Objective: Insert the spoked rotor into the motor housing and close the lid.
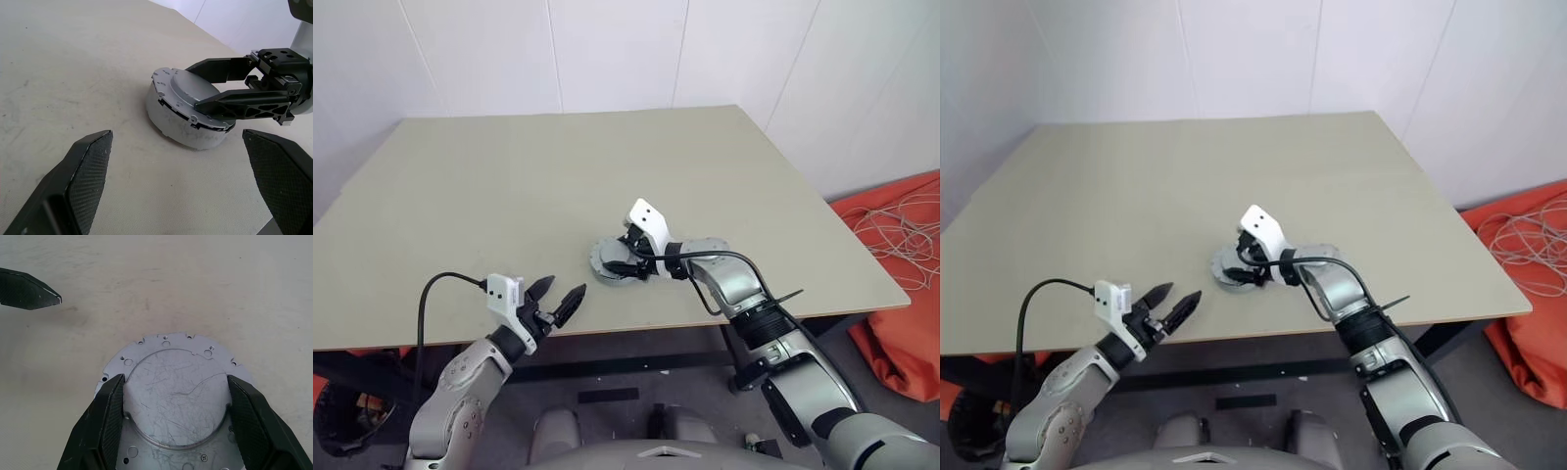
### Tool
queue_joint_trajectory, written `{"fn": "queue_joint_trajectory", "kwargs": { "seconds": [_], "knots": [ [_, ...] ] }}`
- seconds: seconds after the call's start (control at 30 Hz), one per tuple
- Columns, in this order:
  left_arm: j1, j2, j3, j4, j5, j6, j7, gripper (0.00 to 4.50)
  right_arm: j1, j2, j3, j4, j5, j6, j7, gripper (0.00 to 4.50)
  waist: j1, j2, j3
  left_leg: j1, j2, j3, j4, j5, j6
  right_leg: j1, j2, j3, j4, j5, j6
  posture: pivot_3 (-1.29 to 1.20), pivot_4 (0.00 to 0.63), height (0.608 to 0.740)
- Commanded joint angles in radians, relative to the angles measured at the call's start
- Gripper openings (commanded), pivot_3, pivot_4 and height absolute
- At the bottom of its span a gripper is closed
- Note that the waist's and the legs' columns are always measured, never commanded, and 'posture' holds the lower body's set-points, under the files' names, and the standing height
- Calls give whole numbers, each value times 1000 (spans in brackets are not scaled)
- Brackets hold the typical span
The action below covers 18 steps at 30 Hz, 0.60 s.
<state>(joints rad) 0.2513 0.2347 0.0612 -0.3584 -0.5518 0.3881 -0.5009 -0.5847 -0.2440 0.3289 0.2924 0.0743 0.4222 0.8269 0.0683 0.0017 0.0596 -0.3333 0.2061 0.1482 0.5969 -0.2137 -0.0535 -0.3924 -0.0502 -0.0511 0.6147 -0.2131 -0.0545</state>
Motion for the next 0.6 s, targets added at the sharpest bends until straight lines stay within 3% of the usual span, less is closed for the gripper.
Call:
{"fn": "queue_joint_trajectory", "kwargs": {
  "seconds": [0.03,0.6],
  "knots": [
    [-3,3,9,-32,-9,-19,-7,4500,-33,0,-8,-6,-10,-2,-6,3126,0,0,0,0,0,0,0,0,0,0,0,0,0,0,0,0,0,740],
    [-3,2,8,-61,-19,0,11,4500,-39,-35,10,16,-25,9,72,3126,0,0,0,0,0,0,0,0,0,0,0,0,0,0,0,0,0,740]
  ]
}}
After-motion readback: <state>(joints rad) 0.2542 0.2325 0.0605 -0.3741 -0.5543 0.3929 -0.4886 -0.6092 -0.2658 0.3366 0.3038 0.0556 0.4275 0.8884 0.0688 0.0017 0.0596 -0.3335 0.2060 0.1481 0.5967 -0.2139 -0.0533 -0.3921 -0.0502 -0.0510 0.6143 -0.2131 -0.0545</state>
